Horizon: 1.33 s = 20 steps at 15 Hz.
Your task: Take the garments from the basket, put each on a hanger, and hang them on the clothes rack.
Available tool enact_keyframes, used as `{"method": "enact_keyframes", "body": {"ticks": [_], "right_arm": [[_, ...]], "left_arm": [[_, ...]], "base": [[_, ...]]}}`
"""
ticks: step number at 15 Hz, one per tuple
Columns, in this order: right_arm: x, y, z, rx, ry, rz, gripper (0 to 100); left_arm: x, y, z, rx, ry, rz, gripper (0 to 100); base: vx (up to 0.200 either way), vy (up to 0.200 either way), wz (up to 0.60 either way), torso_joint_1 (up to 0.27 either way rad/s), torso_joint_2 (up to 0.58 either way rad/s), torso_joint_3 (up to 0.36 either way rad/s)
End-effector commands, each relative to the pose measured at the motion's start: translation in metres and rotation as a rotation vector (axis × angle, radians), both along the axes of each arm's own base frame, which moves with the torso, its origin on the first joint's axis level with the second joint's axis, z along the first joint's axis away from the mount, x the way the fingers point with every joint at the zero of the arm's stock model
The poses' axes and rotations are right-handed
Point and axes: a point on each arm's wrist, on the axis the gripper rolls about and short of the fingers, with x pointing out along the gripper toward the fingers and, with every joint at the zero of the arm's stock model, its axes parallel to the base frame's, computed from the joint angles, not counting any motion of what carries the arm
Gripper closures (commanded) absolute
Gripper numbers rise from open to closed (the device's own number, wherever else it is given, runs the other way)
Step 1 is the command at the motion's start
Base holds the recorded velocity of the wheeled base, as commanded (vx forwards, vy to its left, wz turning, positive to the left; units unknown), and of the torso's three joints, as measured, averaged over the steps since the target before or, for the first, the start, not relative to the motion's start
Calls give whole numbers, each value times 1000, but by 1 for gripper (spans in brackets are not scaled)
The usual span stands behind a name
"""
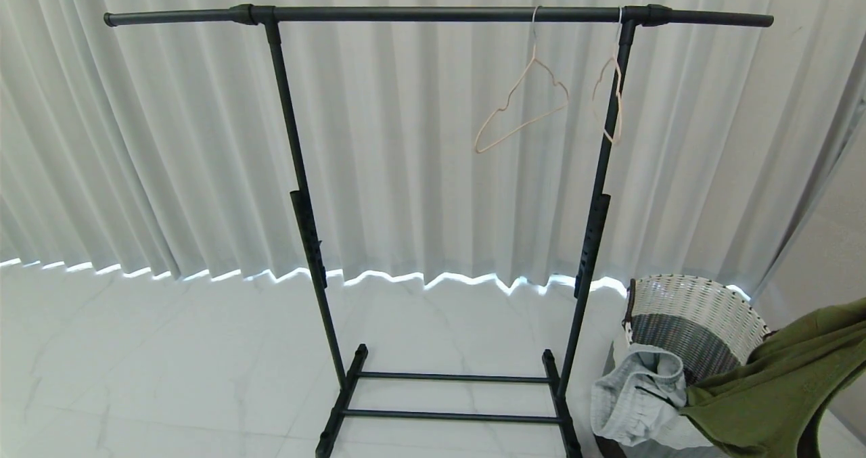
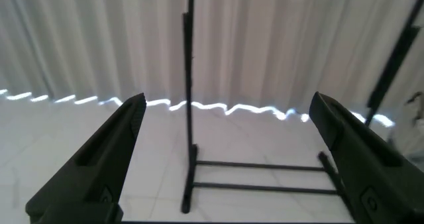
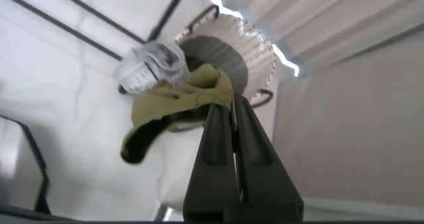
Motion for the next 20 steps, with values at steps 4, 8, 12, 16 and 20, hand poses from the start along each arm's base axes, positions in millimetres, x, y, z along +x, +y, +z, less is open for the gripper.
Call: {"method": "enact_keyframes", "body": {"ticks": [4,8,12,16,20], "right_arm": [[2,8,7,118,5,32,100],[26,28,18,238,76,188,100],[39,41,36,313,78,267,100],[28,61,34,467,185,345,100],[27,65,32,538,235,316,100]], "left_arm": [[138,-45,129,-23,289,-361,0],[199,-107,106,35,486,-509,0],[204,-212,99,-37,600,-622,0],[208,-303,52,-26,738,-668,0],[210,-371,20,-103,773,-700,0]], "base": [[0,0,0,0,0,0],[0,0,0,0,0,0],[0,0,0,0,0,0],[0,0,0,0,0,0],[0,0,0,0,0,0]]}}
